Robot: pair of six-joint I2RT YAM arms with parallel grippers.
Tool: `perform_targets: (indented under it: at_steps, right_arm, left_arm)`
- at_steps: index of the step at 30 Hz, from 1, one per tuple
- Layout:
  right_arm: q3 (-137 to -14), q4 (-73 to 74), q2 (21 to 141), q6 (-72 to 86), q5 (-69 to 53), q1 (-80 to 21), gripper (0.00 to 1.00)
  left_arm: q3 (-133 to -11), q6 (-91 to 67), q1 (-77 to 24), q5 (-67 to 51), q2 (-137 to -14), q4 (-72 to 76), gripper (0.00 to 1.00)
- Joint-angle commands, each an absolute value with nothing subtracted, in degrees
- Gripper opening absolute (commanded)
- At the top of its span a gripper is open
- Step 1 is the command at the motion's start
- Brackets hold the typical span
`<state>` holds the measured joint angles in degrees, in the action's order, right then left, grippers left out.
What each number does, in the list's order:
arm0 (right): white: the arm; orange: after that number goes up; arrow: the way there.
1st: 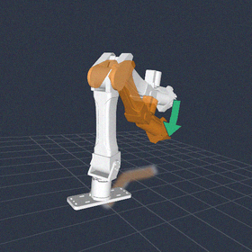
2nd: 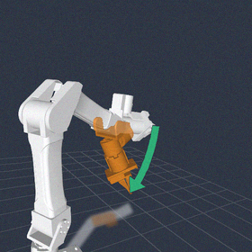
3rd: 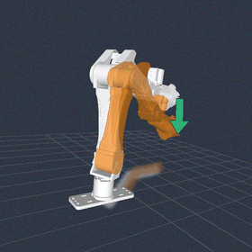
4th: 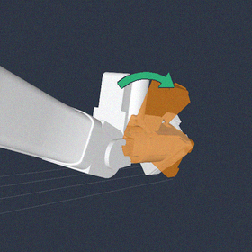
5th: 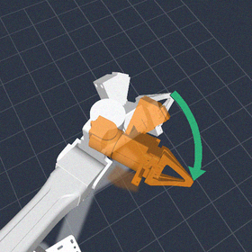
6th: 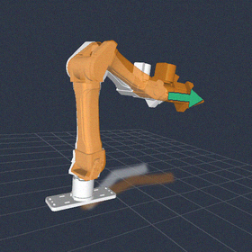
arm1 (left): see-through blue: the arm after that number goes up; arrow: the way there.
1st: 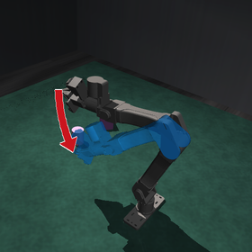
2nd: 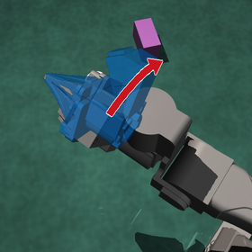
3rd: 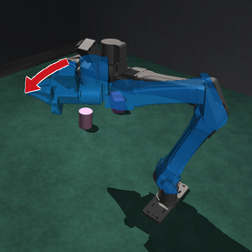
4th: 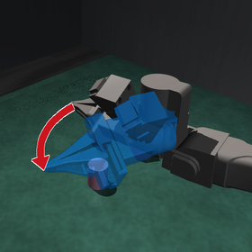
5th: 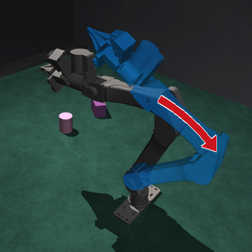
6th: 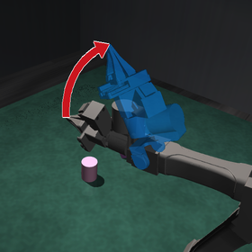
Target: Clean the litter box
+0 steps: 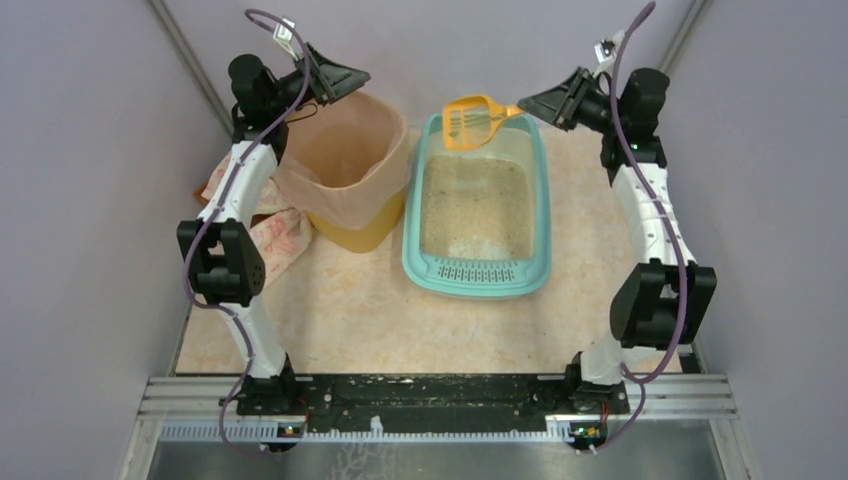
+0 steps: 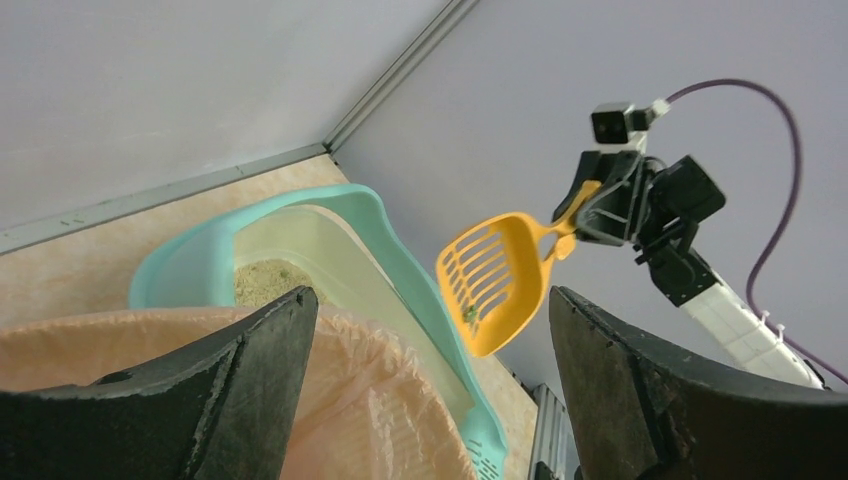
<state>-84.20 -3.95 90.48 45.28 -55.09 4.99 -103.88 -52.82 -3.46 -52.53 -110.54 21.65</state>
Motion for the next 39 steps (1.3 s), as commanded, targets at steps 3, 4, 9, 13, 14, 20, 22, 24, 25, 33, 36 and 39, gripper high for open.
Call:
perform_targets:
  at_steps: [3, 4, 9, 13, 14, 20, 22, 24, 25, 33, 36, 39]
  right_arm:
    - [-100.3, -4.2, 95.0, 47.2, -54.7, -0.9, 0.0]
    - [-102.4, -4.0, 96.2, 47.3, -55.0, -2.0, 0.0]
    - [-112.0, -1.6, 102.0, 46.9, -55.8, -6.3, 0.0]
    - [-115.4, -0.2, 105.4, 45.0, -55.1, -9.5, 0.0]
    - [-115.8, -0.2, 106.3, 44.7, -55.1, -10.3, 0.0]
    - [-126.0, 5.8, 114.1, 39.3, -54.6, -14.5, 0.0]
    - [-131.6, 12.0, 117.3, 33.6, -53.2, -16.0, 0.0]
    - [-135.1, 16.2, 119.1, 30.0, -52.2, -17.3, 0.0]
    - [-135.6, 17.7, 119.2, 28.2, -51.5, -17.8, 0.0]
    - [-136.8, 25.3, 116.1, 12.6, -42.0, -21.4, 0.0]
    - [-133.8, 20.0, 113.3, 15.6, -43.8, -21.0, 0.0]
    - [-127.5, 7.5, 109.2, 23.9, -48.4, -19.7, 0.0]
  left_arm:
    - [-104.4, -51.6, -2.3, -52.6, -107.5, 21.9, 0.91]
    - [-104.3, -51.7, -2.3, -52.7, -107.5, 22.0, 0.91]
    - [-104.0, -52.1, -2.2, -52.8, -107.0, 22.5, 0.91]
    - [-104.0, -51.7, -2.2, -52.8, -106.3, 22.5, 0.91]
    - [-104.1, -51.6, -2.2, -52.8, -106.2, 22.4, 0.91]
    - [-104.0, -50.8, -1.3, -52.4, -104.7, 21.6, 0.91]
    - [-103.8, -50.5, -0.6, -52.1, -103.9, 21.1, 0.91]
    - [-103.8, -50.2, -0.4, -52.0, -103.2, 20.8, 0.91]
    - [-103.7, -49.9, -0.4, -51.9, -102.8, 20.5, 0.91]
    - [-102.7, -48.5, 1.6, -51.6, -101.4, 19.1, 0.91]
    - [-102.4, -49.3, 1.7, -51.8, -101.8, 20.2, 0.91]
    - [-102.1, -49.7, 1.6, -51.9, -102.2, 20.7, 0.91]
